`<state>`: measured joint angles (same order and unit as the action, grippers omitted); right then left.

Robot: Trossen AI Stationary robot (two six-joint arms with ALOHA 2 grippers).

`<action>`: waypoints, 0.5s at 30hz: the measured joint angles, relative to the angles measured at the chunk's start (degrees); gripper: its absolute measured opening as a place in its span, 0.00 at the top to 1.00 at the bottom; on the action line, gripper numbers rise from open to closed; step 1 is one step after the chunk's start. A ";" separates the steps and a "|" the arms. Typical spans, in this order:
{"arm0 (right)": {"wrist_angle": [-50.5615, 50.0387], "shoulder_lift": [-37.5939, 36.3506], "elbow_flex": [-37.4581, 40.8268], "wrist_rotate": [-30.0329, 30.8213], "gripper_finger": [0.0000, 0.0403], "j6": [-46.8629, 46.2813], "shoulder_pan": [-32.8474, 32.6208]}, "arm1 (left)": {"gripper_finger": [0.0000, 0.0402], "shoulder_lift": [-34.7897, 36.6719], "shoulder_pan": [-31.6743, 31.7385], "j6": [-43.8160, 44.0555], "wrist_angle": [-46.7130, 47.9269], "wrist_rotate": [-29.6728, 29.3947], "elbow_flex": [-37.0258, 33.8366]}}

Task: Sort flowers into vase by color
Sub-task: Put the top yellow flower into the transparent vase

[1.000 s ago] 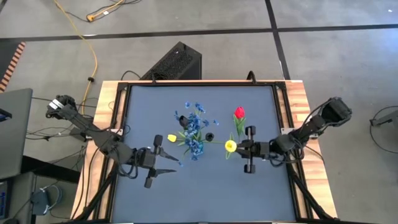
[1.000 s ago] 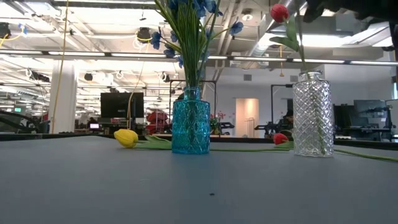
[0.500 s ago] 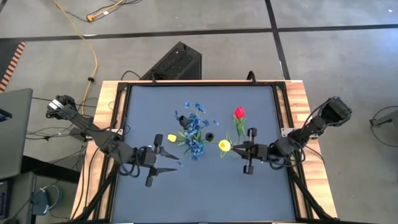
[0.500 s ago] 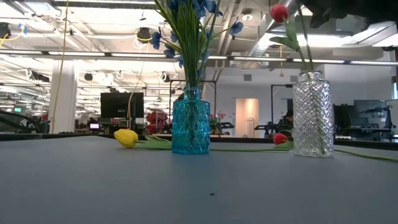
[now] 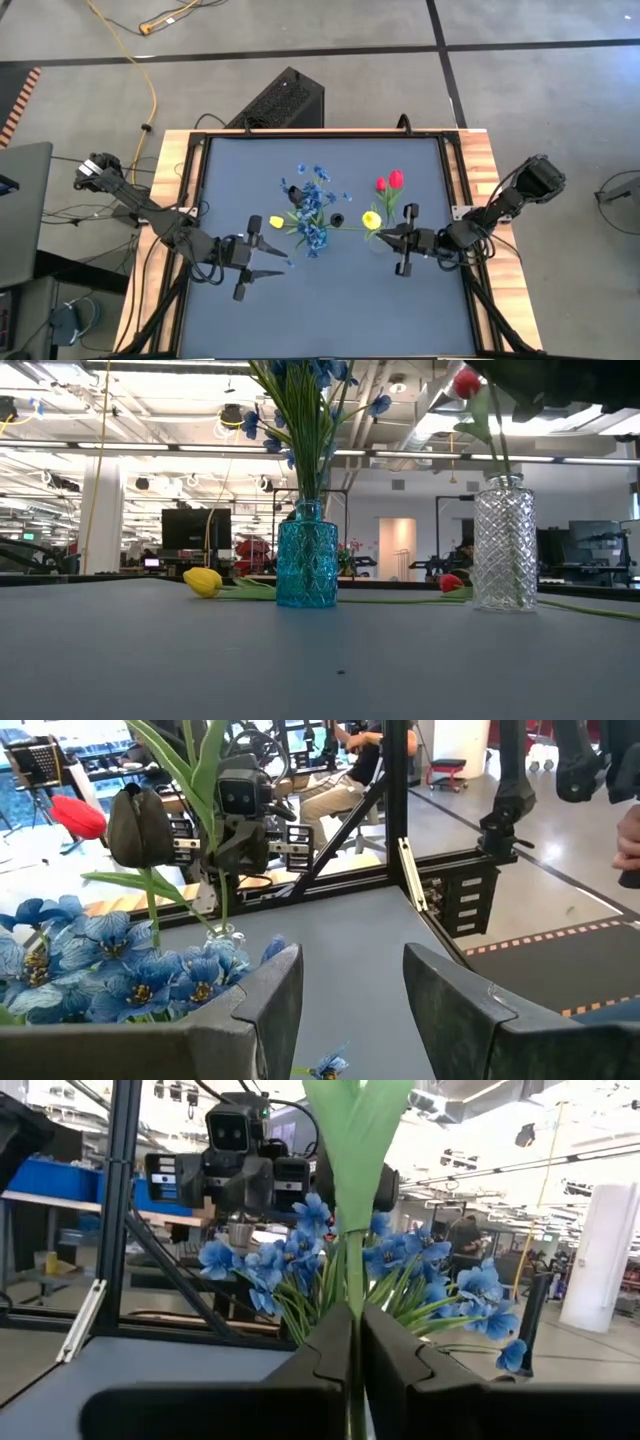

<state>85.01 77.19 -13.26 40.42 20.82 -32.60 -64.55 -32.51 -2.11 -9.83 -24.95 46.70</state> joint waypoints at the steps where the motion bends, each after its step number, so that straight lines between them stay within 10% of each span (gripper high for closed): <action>1: -0.03 0.00 0.00 0.00 0.86 0.00 0.00 | 0.59 0.00 0.00 0.00 -0.13 0.00 0.00; 15: 1.00 -0.08 -0.02 0.33 0.59 -7.30 2.01 | 0.59 0.00 0.00 1.29 -0.17 -1.25 0.00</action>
<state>86.00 77.11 -13.28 40.76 13.52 -30.59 -64.55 -32.51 -0.82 -10.00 -26.20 46.70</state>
